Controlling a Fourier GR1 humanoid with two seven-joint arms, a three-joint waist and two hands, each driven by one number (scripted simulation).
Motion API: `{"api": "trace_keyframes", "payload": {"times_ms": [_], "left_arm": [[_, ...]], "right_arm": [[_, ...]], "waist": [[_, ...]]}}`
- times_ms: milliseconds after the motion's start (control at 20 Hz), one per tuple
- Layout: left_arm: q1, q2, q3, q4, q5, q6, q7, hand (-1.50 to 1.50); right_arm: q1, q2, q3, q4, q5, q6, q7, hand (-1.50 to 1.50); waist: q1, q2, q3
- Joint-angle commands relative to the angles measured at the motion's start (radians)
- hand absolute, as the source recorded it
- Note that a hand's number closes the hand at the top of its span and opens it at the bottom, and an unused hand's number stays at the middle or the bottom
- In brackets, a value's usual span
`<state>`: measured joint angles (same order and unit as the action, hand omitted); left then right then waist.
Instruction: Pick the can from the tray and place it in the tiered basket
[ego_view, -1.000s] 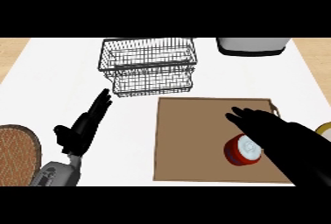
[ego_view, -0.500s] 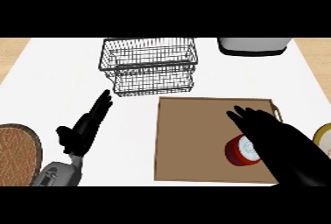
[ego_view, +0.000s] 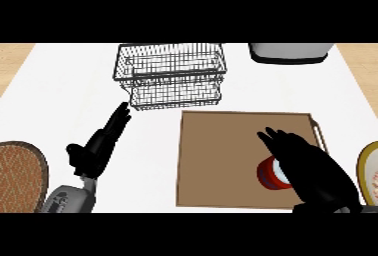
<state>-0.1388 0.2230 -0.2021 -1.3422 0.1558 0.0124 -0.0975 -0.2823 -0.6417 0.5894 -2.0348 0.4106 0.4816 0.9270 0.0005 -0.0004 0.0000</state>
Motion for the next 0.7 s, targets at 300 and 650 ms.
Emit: {"api": "trace_keyframes", "payload": {"times_ms": [300, 650], "left_arm": [[0.033, -0.026, 0.030, -0.004, -0.046, -0.039, -0.027, 0.00], [0.003, -0.049, 0.053, -0.042, -0.076, -0.027, 0.043, 0.00]], "right_arm": [[0.150, 0.043, -0.105, 0.066, 0.142, 0.036, -0.104, -1.50], [0.150, 0.124, -0.122, 0.262, 0.264, -0.004, -0.278, -1.50]], "waist": [[-0.002, 0.000, 0.000], [0.001, 0.000, 0.000]]}}
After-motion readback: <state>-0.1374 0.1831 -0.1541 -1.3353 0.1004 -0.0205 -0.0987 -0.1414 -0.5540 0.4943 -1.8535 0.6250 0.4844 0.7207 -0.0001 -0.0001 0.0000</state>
